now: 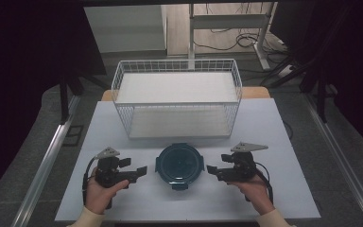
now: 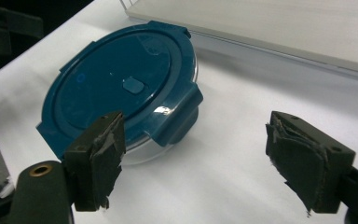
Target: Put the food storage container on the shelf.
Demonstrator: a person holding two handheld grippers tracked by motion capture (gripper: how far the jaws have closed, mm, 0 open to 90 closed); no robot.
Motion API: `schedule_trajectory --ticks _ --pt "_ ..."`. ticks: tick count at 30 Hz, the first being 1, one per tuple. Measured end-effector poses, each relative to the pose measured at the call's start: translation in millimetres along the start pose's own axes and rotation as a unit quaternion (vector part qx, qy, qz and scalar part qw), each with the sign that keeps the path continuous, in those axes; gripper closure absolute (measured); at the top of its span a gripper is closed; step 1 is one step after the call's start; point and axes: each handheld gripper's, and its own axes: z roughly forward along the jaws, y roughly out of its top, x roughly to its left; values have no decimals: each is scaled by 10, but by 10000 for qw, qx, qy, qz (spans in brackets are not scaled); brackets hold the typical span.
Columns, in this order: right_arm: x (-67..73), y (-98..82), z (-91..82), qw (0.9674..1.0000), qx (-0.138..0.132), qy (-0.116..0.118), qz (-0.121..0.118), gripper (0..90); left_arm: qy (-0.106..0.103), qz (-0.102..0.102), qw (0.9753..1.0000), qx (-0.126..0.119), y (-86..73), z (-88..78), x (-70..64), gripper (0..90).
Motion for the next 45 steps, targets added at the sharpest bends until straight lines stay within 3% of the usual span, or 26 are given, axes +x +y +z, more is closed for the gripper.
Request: schedule_trajectory --ticks 4,11,19,25,37,45 --pt "-13 53 51 9995 -11 177 275 186 -86 -83 9999 47 48 51 -30 151" --pt "55 174 147 9991 21 207 359 179 -246 -196 9994 151 126 138 -30 136" --pt "101 229 301 9978 191 291 557 163 -526 -602 9960 402 176 288 6 122" --pt "101 221 429 9953 279 434 814 142 -664 -679 9942 511 179 400 11 120" --pt "146 161 540 9928 542 504 938 129 -800 -640 9932 561 147 525 -26 126" --pt "133 136 655 9887 553 598 1256 125 -1017 -856 9884 740 138 713 -28 123"
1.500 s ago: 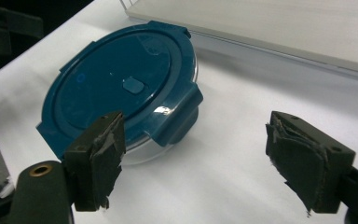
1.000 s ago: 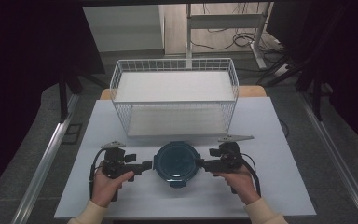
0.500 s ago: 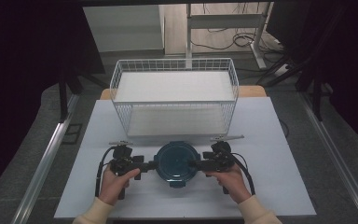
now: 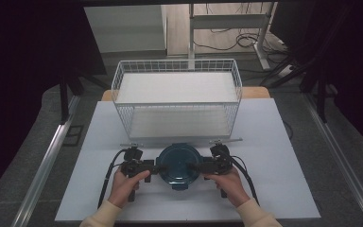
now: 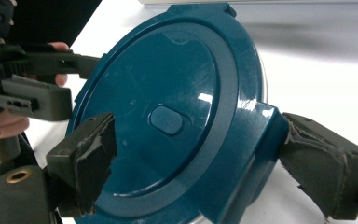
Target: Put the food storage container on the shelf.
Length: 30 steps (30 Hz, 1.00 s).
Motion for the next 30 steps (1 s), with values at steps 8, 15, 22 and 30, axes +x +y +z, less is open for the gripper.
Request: schedule_trajectory --ticks 8,15,22,30 --pt "-54 -21 89 9994 106 143 290 126 -163 -135 9996 194 -10 106 23 134" --pt "-66 -50 132 9981 154 274 534 142 -252 -285 9990 247 -20 143 9 157" --pt "-125 -44 84 9967 137 389 695 218 -283 -592 9978 129 -28 127 32 195" --pt "-123 -89 -19 9966 -103 469 662 307 -299 -487 9984 37 -65 40 -16 280"
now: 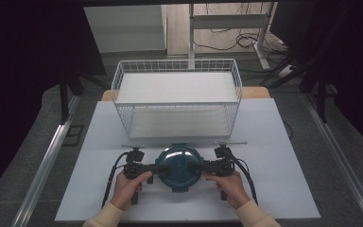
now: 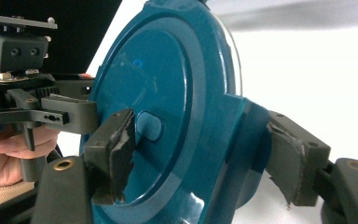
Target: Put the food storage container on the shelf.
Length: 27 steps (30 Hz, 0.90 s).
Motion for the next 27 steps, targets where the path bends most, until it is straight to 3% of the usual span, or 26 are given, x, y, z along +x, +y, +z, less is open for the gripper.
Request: schedule_trajectory --ticks 7,27 --pt "33 -82 -92 9997 -197 73 -138 352 -49 69 9997 -210 -75 -57 -41 333" --pt "138 -148 -139 9980 -424 1 -462 370 92 174 9994 -284 -127 -126 -133 361"
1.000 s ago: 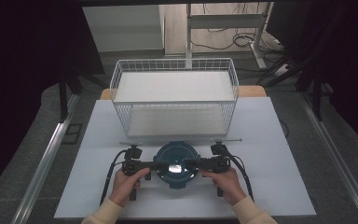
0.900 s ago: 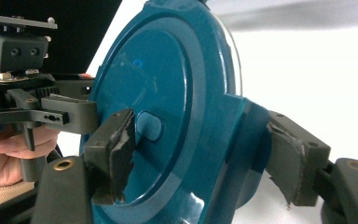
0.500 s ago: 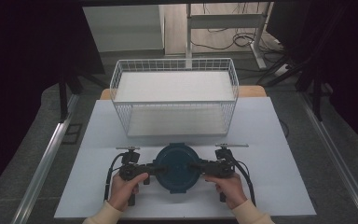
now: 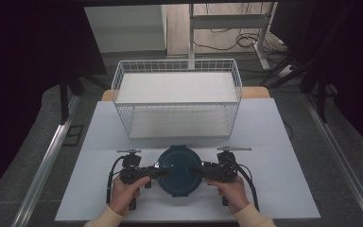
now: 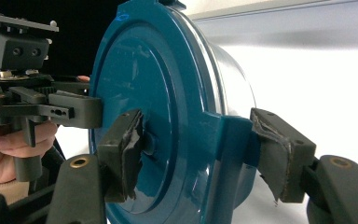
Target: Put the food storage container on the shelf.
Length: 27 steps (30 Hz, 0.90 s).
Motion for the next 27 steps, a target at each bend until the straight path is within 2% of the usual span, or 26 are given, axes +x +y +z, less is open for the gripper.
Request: schedule_trajectory --ticks 13,20,27 --pt "55 47 -61 9998 -147 -25 -165 375 43 172 9998 -106 23 -43 -93 368" --pt "132 85 -96 9992 -248 -54 -320 375 101 263 9995 -172 48 -97 -151 362" --pt "189 128 -127 9984 -304 -93 -467 376 67 326 9992 -227 74 -129 -176 361"
